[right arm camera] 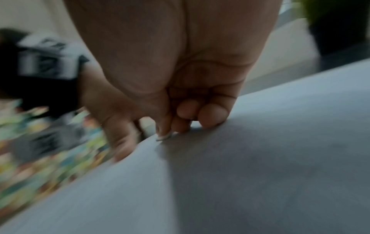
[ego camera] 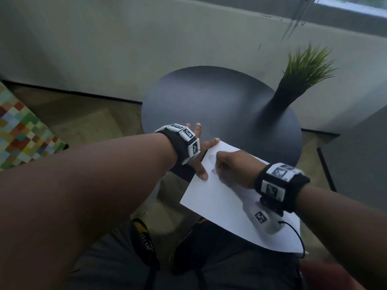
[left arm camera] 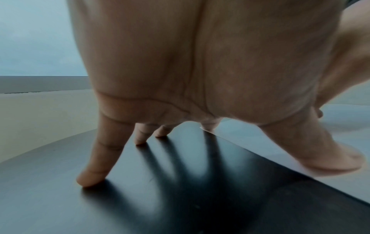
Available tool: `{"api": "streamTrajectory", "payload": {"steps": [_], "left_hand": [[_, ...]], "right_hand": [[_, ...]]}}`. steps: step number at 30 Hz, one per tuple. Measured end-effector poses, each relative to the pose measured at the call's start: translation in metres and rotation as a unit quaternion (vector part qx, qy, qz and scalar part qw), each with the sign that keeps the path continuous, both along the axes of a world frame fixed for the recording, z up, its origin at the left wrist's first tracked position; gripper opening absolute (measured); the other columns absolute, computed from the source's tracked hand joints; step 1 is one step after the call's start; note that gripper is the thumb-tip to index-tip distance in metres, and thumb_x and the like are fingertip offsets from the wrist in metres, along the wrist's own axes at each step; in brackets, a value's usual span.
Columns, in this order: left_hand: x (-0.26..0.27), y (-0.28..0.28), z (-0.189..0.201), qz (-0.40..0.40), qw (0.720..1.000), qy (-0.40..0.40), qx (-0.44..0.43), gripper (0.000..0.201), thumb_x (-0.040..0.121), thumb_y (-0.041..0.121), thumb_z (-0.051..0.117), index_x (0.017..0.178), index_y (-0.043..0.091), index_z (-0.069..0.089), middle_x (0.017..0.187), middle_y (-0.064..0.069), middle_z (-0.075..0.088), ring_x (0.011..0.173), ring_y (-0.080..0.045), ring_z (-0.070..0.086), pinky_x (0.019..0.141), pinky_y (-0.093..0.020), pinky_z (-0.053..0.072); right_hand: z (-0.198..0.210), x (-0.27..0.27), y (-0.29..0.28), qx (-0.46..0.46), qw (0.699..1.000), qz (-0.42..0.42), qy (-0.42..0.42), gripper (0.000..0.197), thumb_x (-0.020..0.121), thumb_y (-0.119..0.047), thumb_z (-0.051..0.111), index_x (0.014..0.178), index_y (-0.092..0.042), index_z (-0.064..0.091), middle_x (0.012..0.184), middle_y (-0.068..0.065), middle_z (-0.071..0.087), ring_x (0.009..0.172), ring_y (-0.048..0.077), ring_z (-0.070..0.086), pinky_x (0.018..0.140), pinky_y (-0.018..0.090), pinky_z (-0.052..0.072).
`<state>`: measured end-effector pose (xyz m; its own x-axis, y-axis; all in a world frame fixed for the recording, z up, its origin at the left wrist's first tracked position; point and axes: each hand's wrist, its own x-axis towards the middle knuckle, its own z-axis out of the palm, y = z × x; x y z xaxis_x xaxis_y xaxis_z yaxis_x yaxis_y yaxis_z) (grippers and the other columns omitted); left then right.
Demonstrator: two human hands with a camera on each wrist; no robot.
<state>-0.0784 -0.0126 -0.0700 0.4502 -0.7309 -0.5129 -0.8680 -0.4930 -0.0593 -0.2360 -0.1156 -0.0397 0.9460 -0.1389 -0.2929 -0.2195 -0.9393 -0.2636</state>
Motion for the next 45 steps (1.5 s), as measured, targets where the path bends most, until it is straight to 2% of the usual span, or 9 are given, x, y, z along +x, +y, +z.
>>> {"api": "streamTrajectory", "payload": {"steps": [4,9,13,17,24,29,36,40,45], "left_hand": [[0.001,0.001,-0.001,0.004,1.0,0.003,-0.008,0.143,0.028,0.098,0.059,0.142,0.063,-0.019,0.163,-0.018,-0.021,0.147,-0.056,-0.004,0.11,-0.073,0.019],[0.002,0.001,-0.002,0.0,1.0,0.002,-0.004,0.144,0.026,0.099,0.057,0.142,0.063,-0.02,0.163,-0.019,-0.022,0.146,-0.058,-0.008,0.111,-0.074,0.016],[0.002,0.002,-0.001,0.003,1.0,0.005,-0.006,0.143,0.025,0.099,0.057,0.14,0.064,-0.02,0.163,-0.018,-0.022,0.146,-0.056,-0.005,0.111,-0.074,0.017],[0.003,0.003,0.001,-0.014,1.0,-0.001,-0.002,0.142,0.025,0.097,0.061,0.137,0.067,-0.021,0.163,-0.02,-0.021,0.146,-0.058,-0.003,0.11,-0.074,0.021],[-0.001,0.0,0.017,0.006,1.0,0.017,0.005,0.139,0.033,0.088,0.069,0.142,0.065,-0.014,0.164,-0.018,-0.011,0.142,-0.057,0.015,0.11,-0.064,0.032],[-0.027,0.004,0.004,0.044,0.998,0.026,-0.038,0.125,0.041,0.099,0.054,0.143,0.066,-0.011,0.166,-0.01,-0.02,0.143,-0.061,-0.013,0.111,-0.075,0.015],[-0.027,0.006,0.002,0.039,0.998,0.027,-0.042,0.127,0.049,0.095,0.059,0.147,0.061,-0.013,0.165,-0.01,-0.024,0.142,-0.061,-0.019,0.11,-0.076,0.017],[-0.029,0.006,0.002,0.043,0.998,0.026,-0.04,0.126,0.051,0.094,0.061,0.147,0.061,-0.014,0.165,-0.01,-0.025,0.143,-0.06,-0.018,0.109,-0.076,0.016],[-0.025,0.005,0.003,0.033,0.999,0.024,-0.035,0.128,0.049,0.095,0.061,0.146,0.061,-0.014,0.165,-0.011,-0.024,0.143,-0.061,-0.015,0.11,-0.076,0.016]], "right_hand": [[-0.001,0.01,-0.042,-0.004,0.991,-0.132,-0.036,0.012,0.085,-0.031,0.057,0.081,-0.02,0.055,0.08,0.001,0.063,0.076,0.026,0.059,0.07,0.034,0.052],[-0.007,-0.004,-0.011,-0.002,1.0,-0.008,-0.015,0.013,0.083,-0.03,0.054,0.081,-0.018,0.054,0.072,0.003,0.062,0.066,0.028,0.056,0.061,0.033,0.05],[-0.001,0.006,-0.043,-0.023,0.993,-0.113,-0.026,0.013,0.084,-0.03,0.055,0.077,-0.02,0.049,0.074,0.003,0.06,0.07,0.029,0.056,0.062,0.035,0.049],[-0.005,0.001,-0.021,-0.02,0.999,-0.024,-0.026,0.012,0.081,-0.028,0.05,0.077,-0.018,0.046,0.068,0.002,0.058,0.064,0.03,0.054,0.058,0.034,0.049],[-0.004,-0.001,-0.055,0.024,0.989,-0.147,-0.01,0.014,0.09,-0.034,0.06,0.09,-0.02,0.056,0.085,0.002,0.064,0.08,0.025,0.058,0.069,0.031,0.046],[-0.006,0.005,-0.053,0.023,0.986,-0.163,-0.009,0.012,0.09,-0.033,0.056,0.094,-0.022,0.054,0.093,0.004,0.064,0.084,0.026,0.056,0.069,0.03,0.043],[-0.007,0.004,-0.006,0.035,0.999,-0.01,0.029,0.006,0.085,-0.031,0.054,0.084,-0.025,0.054,0.086,0.002,0.065,0.078,0.024,0.059,0.072,0.032,0.052],[-0.006,0.01,-0.031,0.011,0.994,-0.108,-0.02,0.007,0.088,-0.03,0.049,0.086,-0.024,0.05,0.085,0.003,0.062,0.077,0.026,0.059,0.07,0.035,0.051],[-0.006,-0.002,-0.012,0.024,1.0,-0.006,-0.001,0.01,0.088,-0.03,0.052,0.084,-0.021,0.051,0.077,0.0,0.059,0.07,0.025,0.054,0.064,0.031,0.048]]}}
